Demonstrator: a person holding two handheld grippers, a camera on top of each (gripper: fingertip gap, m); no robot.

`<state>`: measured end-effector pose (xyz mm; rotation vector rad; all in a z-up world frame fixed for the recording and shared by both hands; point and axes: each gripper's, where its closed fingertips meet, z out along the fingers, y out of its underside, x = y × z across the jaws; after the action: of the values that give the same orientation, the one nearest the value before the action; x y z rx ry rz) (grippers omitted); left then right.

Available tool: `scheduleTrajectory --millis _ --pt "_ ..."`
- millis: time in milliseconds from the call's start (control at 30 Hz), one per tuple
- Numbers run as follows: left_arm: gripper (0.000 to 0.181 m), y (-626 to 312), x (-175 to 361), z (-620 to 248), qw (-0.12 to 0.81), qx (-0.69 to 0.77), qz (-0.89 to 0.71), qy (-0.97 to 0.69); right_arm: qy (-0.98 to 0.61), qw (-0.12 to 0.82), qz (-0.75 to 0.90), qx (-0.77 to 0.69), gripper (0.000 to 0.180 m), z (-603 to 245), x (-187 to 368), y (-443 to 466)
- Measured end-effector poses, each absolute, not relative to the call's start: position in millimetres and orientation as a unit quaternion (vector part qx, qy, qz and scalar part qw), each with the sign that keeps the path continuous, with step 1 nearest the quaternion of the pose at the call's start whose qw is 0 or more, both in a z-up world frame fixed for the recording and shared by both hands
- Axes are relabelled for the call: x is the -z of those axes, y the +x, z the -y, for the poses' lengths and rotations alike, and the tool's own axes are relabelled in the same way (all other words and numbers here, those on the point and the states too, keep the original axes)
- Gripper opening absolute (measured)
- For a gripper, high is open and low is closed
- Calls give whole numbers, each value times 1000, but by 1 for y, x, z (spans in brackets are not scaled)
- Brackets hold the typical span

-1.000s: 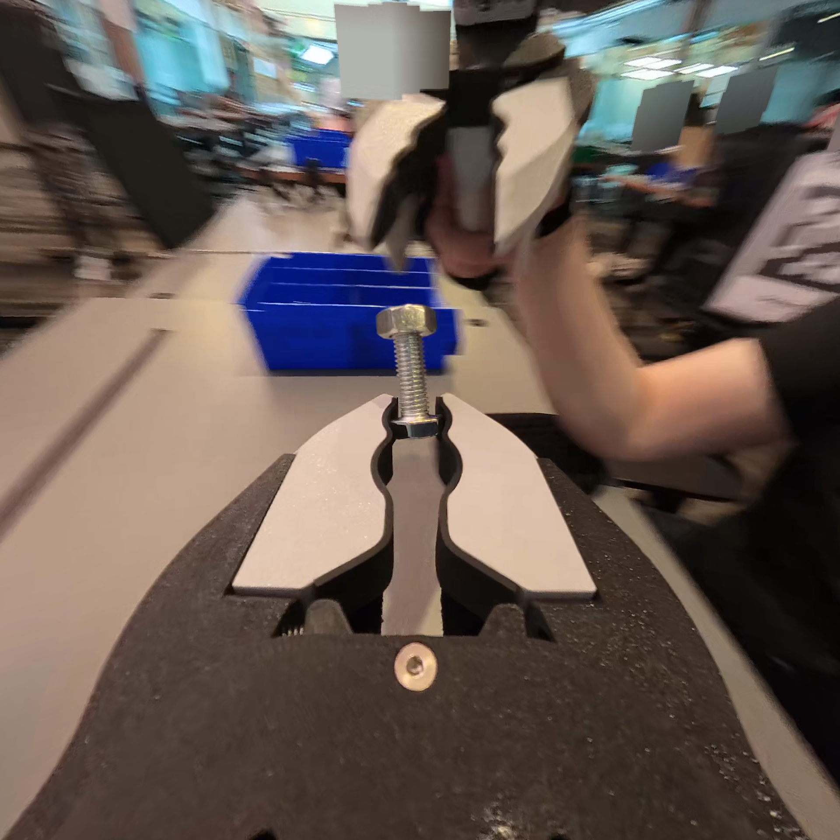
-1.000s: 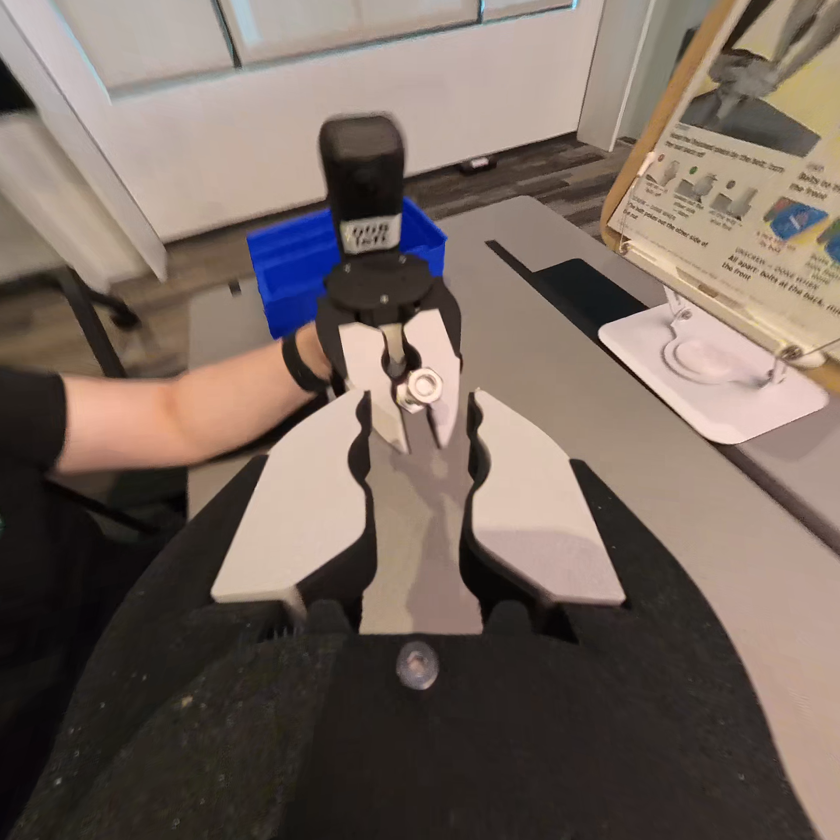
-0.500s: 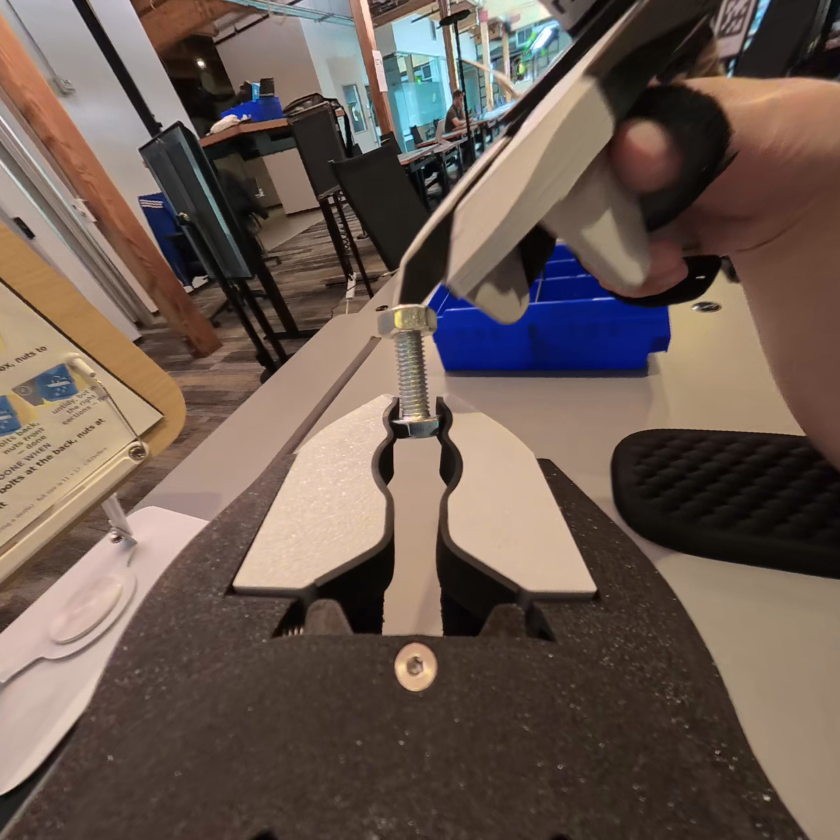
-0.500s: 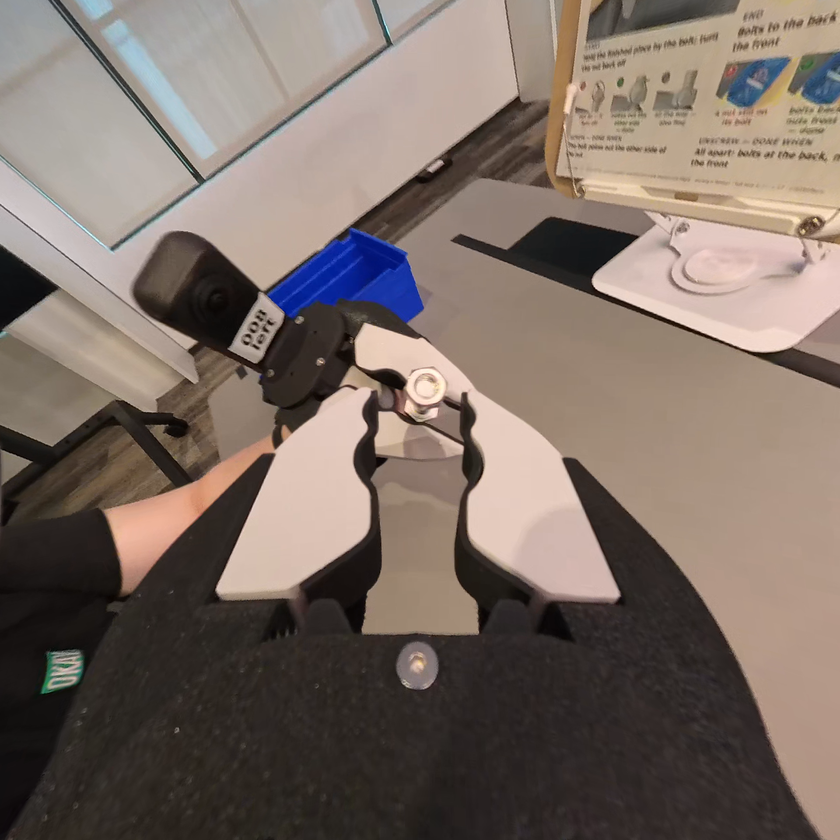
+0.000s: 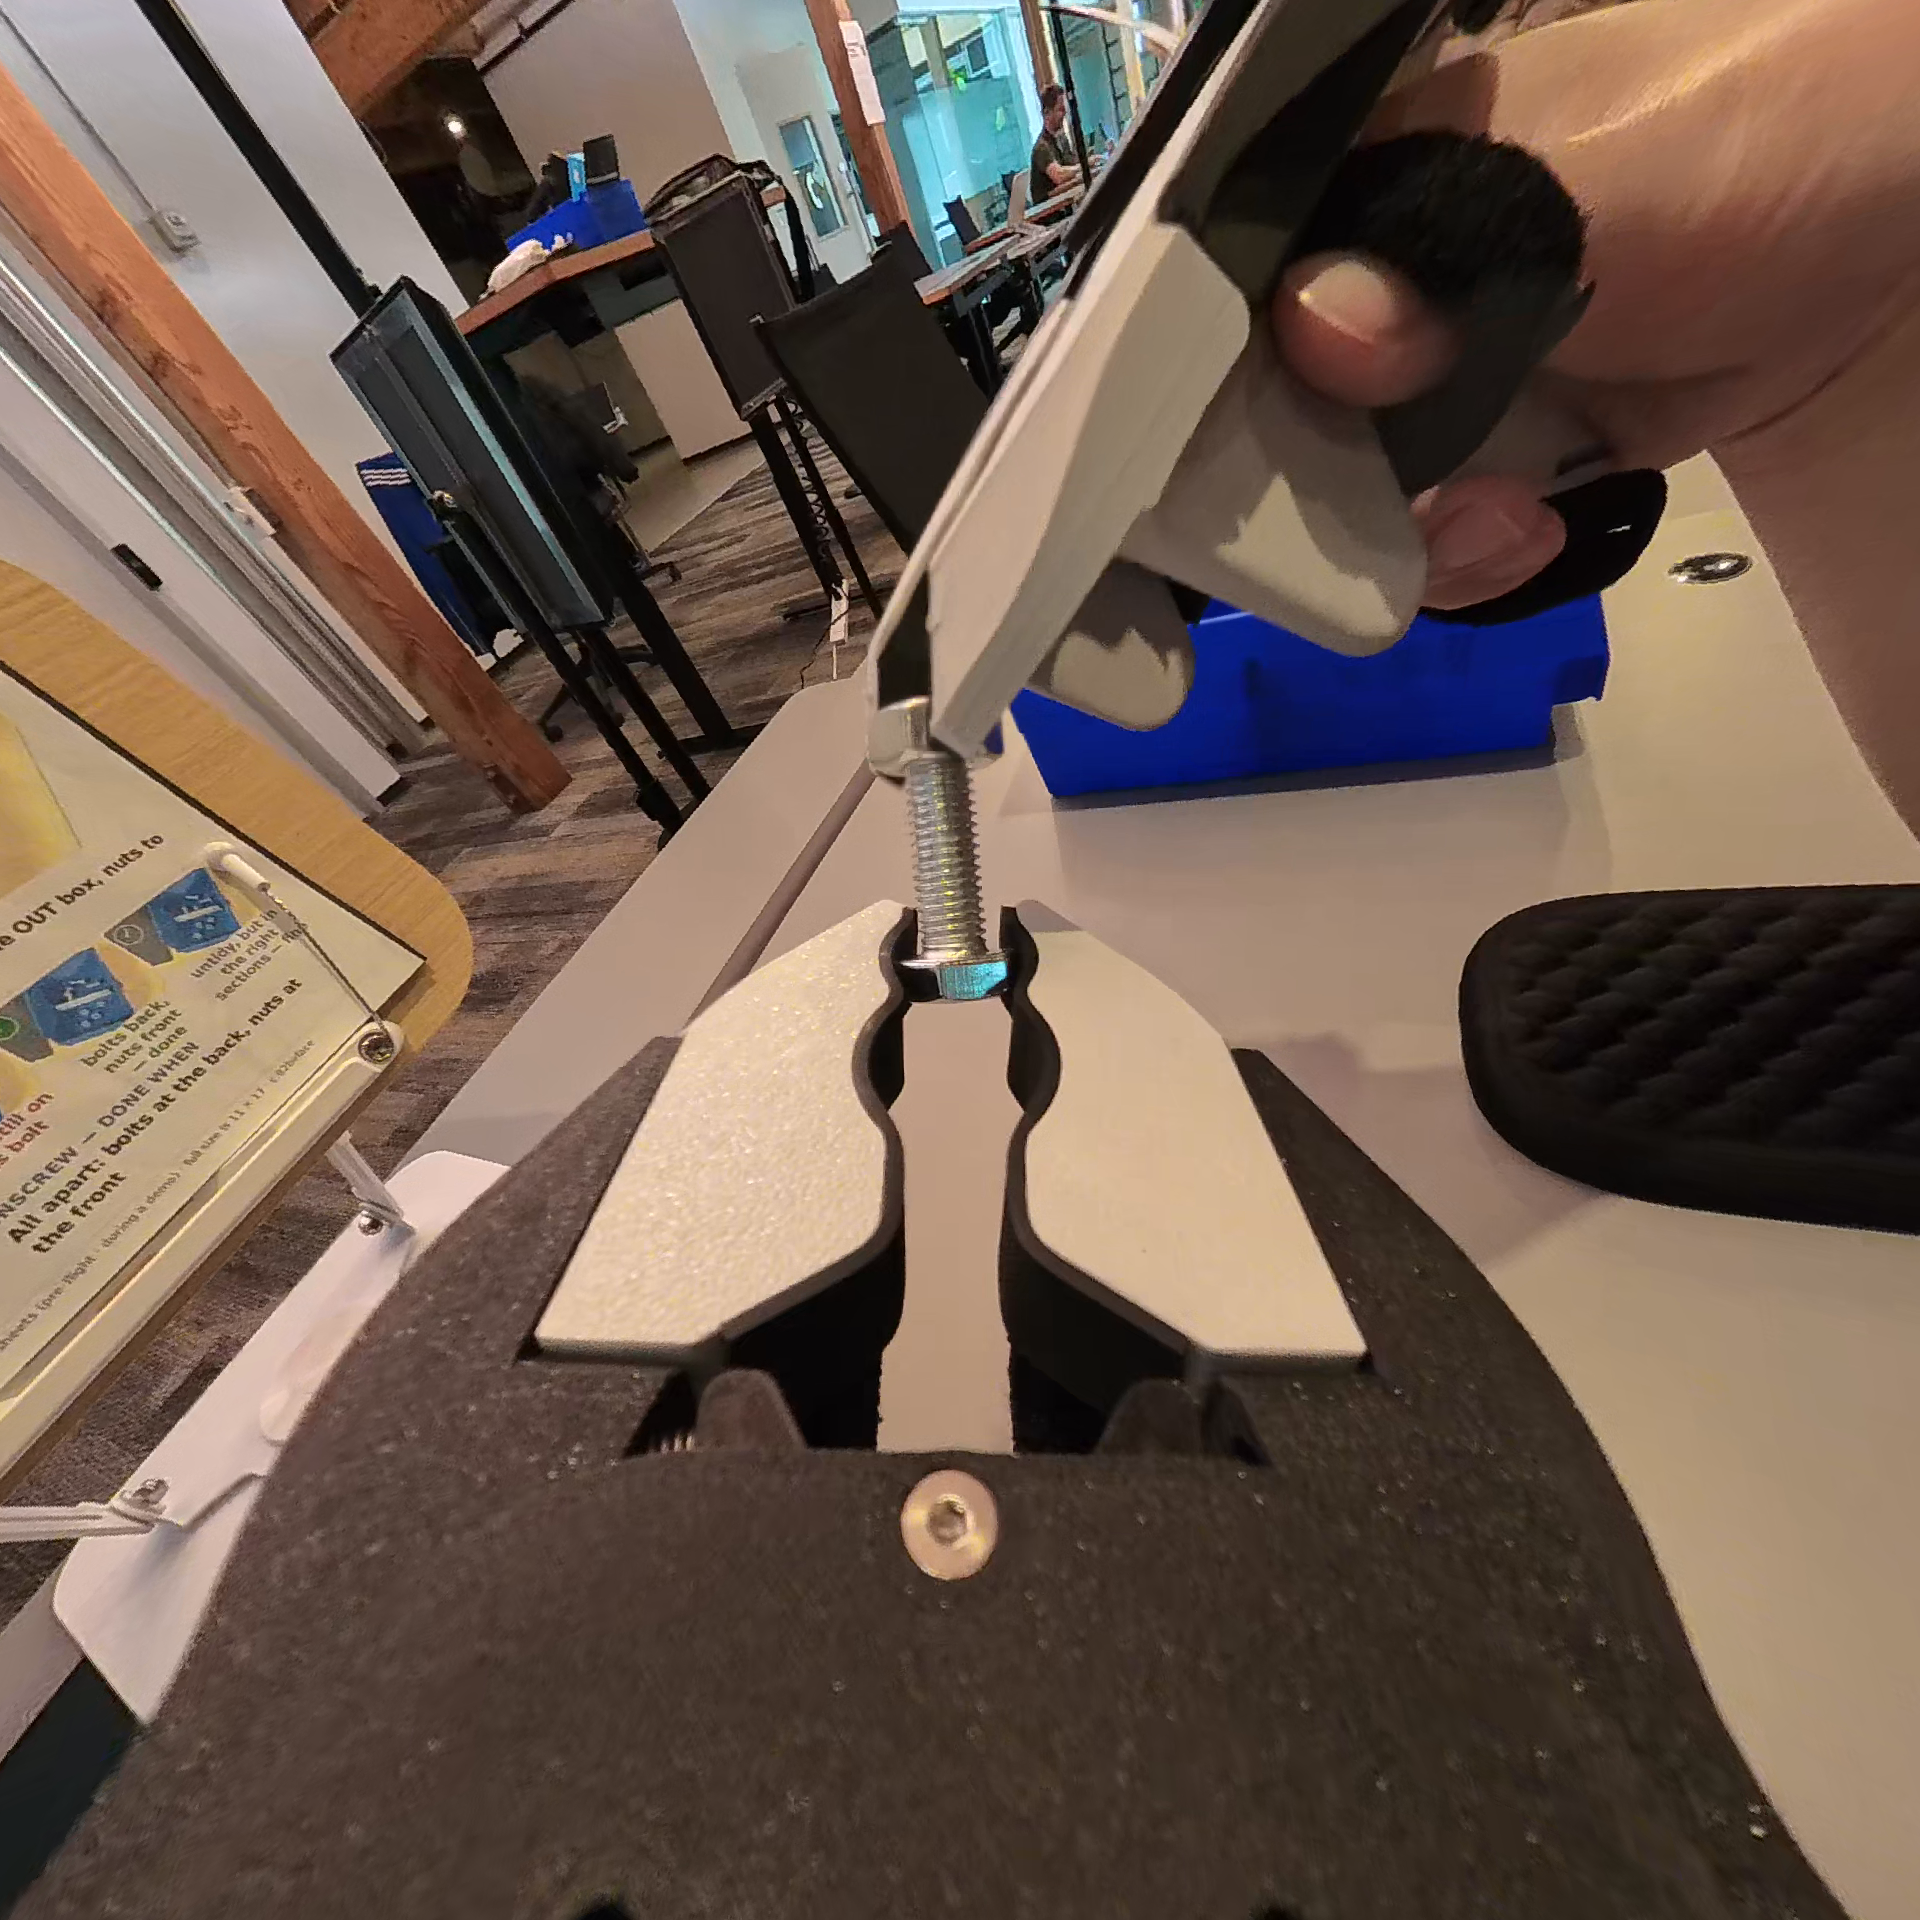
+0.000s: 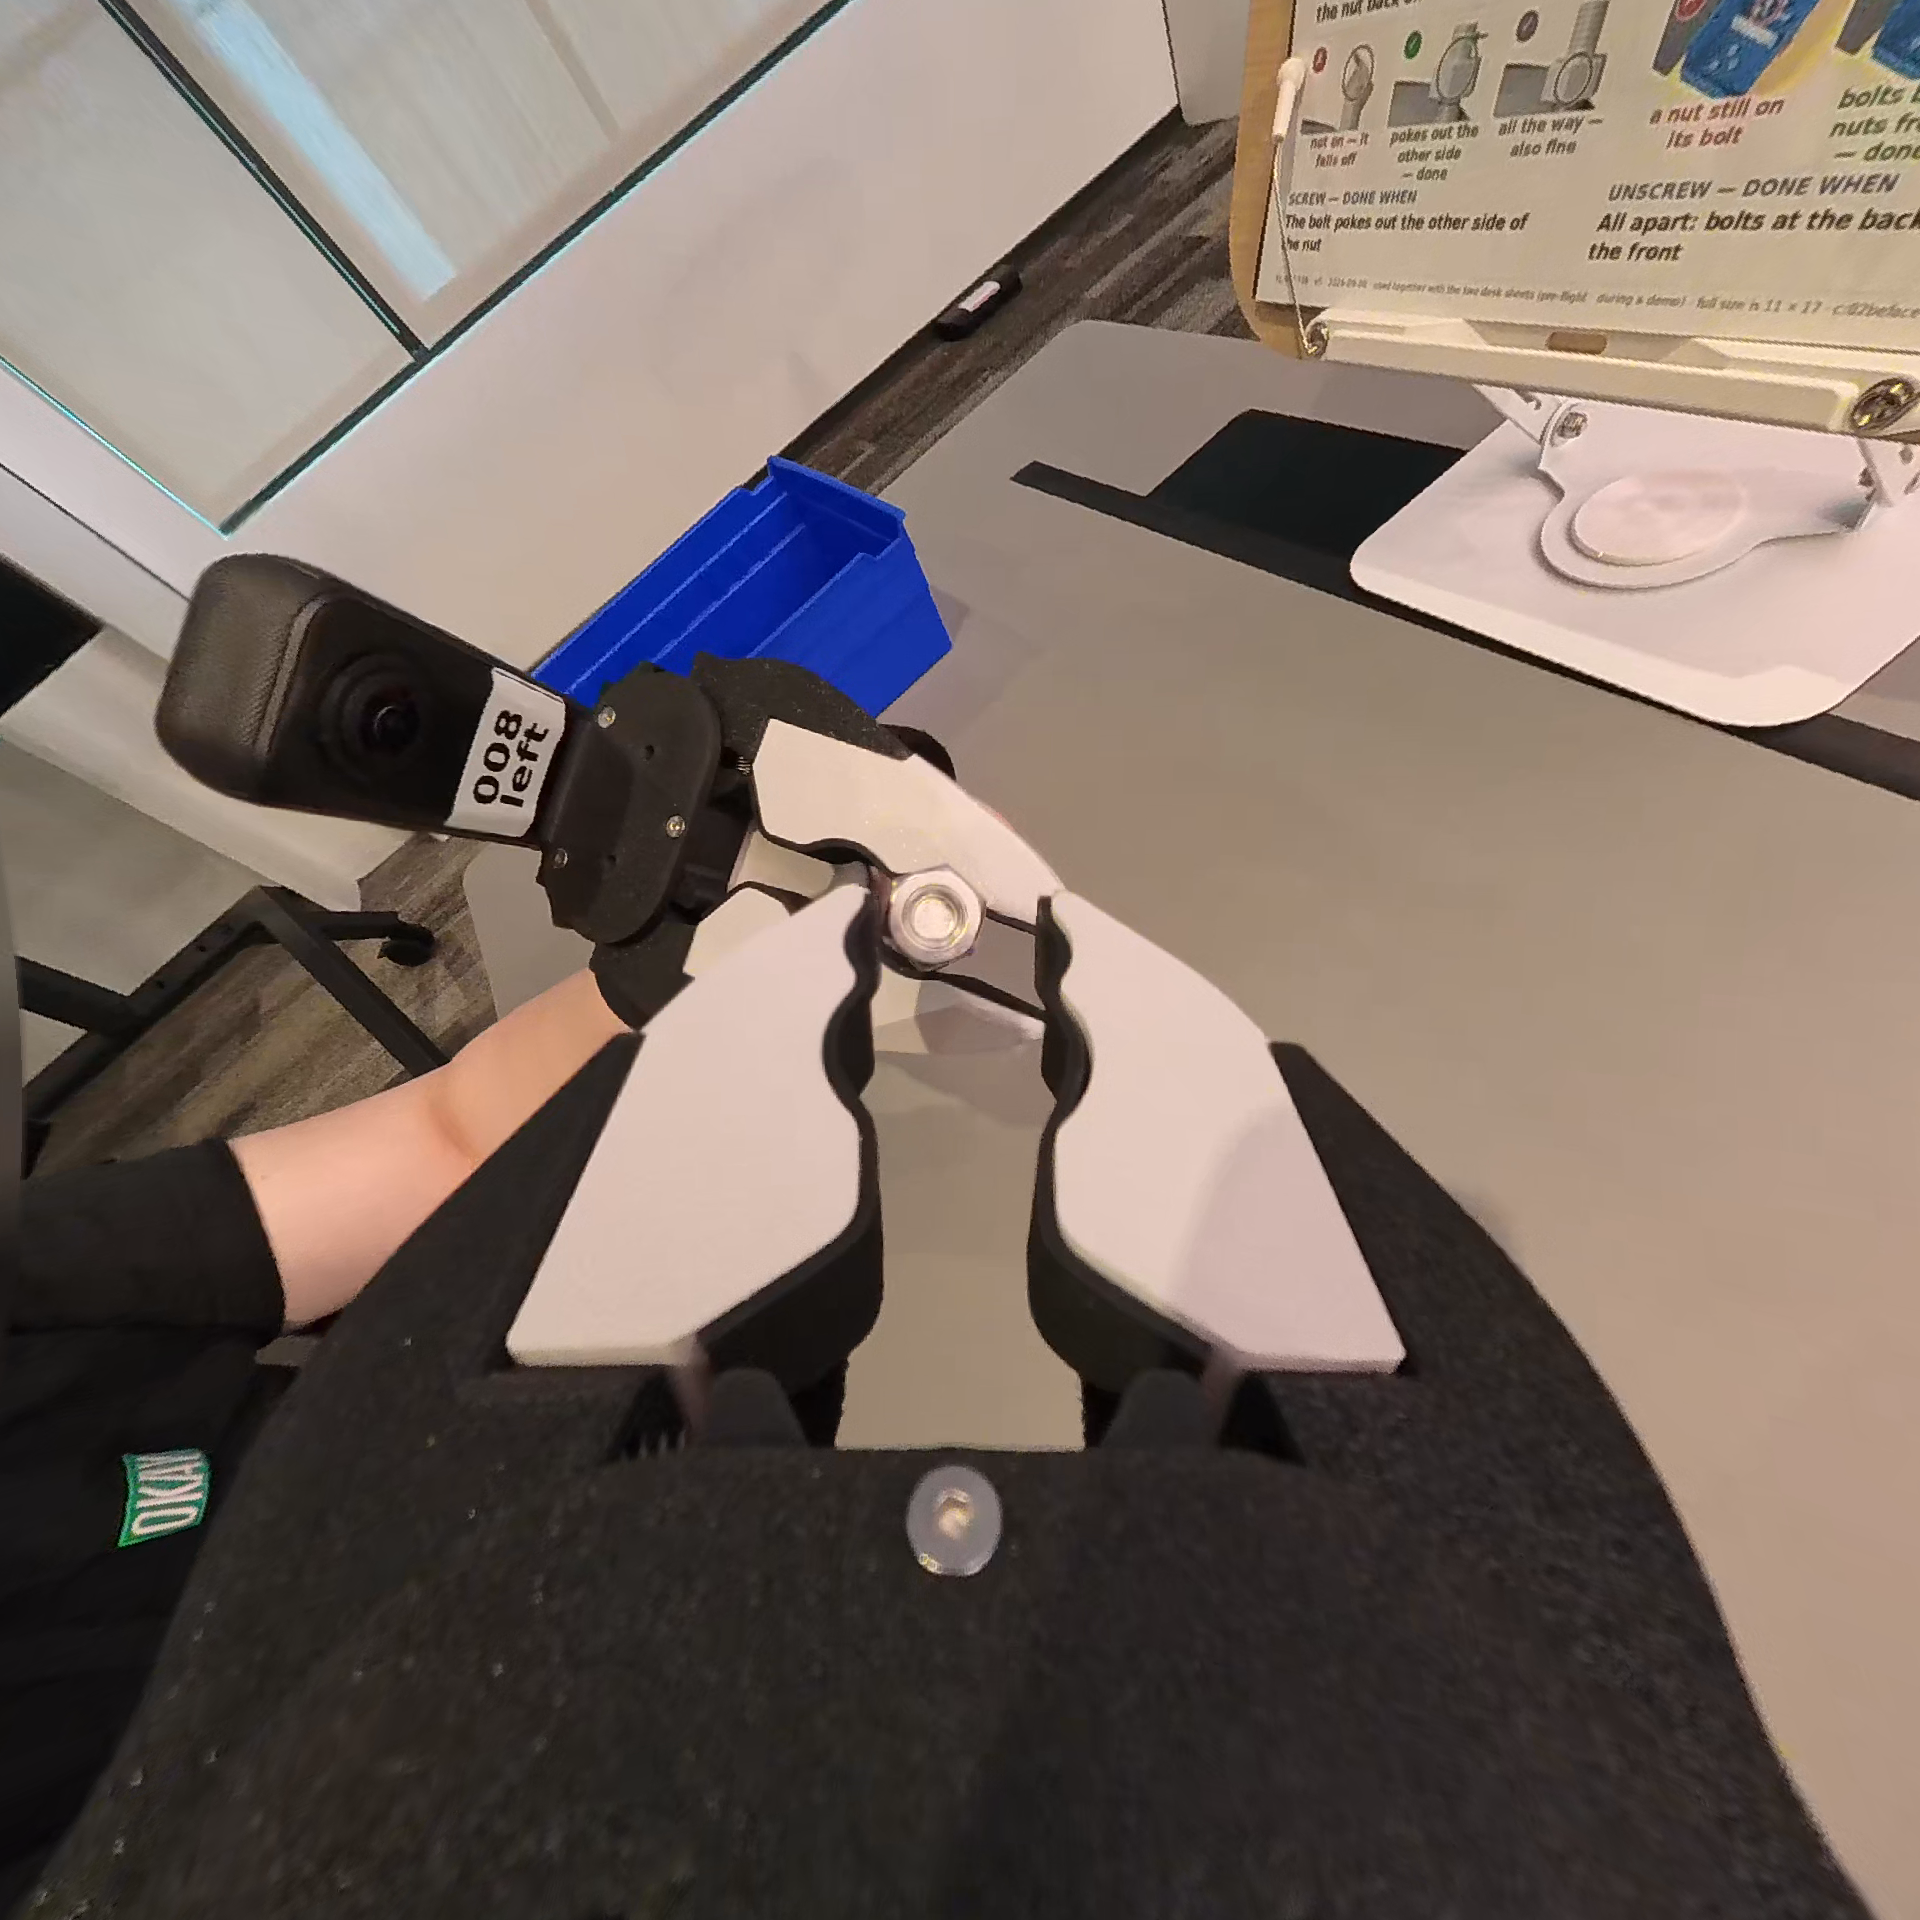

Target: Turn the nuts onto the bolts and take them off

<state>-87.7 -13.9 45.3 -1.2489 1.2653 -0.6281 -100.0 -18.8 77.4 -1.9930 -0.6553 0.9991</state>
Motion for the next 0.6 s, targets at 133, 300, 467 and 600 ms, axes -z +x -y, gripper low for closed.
scheduleTrajectory --millis 133,300,467,600 --pt "15 -87 -42 13 588 252 -551 -536 -789 384 267 -399 18 22 -74 -102" --pt "15 -86 -36 11 580 228 -561 -545 -801 382 279 -368 17 22 -69 -100" --pt "15 -86 -35 7 579 217 -554 -558 -805 402 293 -323 17 19 -69 -102" --pt "15 -87 -33 3 578 198 -548 -571 -808 416 301 -288 17 18 -69 -103"
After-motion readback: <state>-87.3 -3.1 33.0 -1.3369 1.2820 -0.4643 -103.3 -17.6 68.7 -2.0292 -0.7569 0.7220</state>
